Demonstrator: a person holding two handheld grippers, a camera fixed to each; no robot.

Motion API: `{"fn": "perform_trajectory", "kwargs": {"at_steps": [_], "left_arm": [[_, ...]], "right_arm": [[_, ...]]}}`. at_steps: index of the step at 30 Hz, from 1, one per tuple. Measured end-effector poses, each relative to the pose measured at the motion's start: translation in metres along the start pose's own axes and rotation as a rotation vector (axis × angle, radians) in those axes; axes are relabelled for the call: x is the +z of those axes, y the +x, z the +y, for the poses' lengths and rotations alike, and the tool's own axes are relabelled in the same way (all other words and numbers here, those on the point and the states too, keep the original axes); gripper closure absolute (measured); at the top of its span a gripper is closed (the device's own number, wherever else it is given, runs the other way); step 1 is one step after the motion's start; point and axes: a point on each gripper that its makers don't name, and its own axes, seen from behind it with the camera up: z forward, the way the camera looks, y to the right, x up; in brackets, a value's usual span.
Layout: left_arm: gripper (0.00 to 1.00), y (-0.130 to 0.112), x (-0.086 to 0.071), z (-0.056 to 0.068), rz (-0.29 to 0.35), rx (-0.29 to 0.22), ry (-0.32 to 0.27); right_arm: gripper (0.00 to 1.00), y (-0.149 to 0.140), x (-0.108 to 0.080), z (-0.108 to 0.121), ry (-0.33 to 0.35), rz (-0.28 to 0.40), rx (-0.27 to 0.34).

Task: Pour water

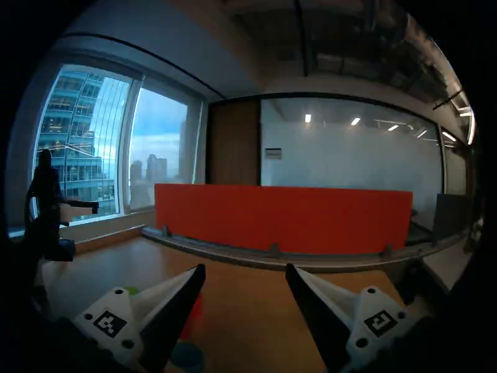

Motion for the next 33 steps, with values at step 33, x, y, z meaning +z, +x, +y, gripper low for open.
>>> {"fn": "perform_trajectory", "kwargs": {"at_steps": [33], "left_arm": [[0.0,-0.031,0.006,0.045,-0.099,0.044,-0.265]], "right_arm": [[0.0,-0.018,-0.012,-0.068,0.352,-0.119,-0.073]]}}
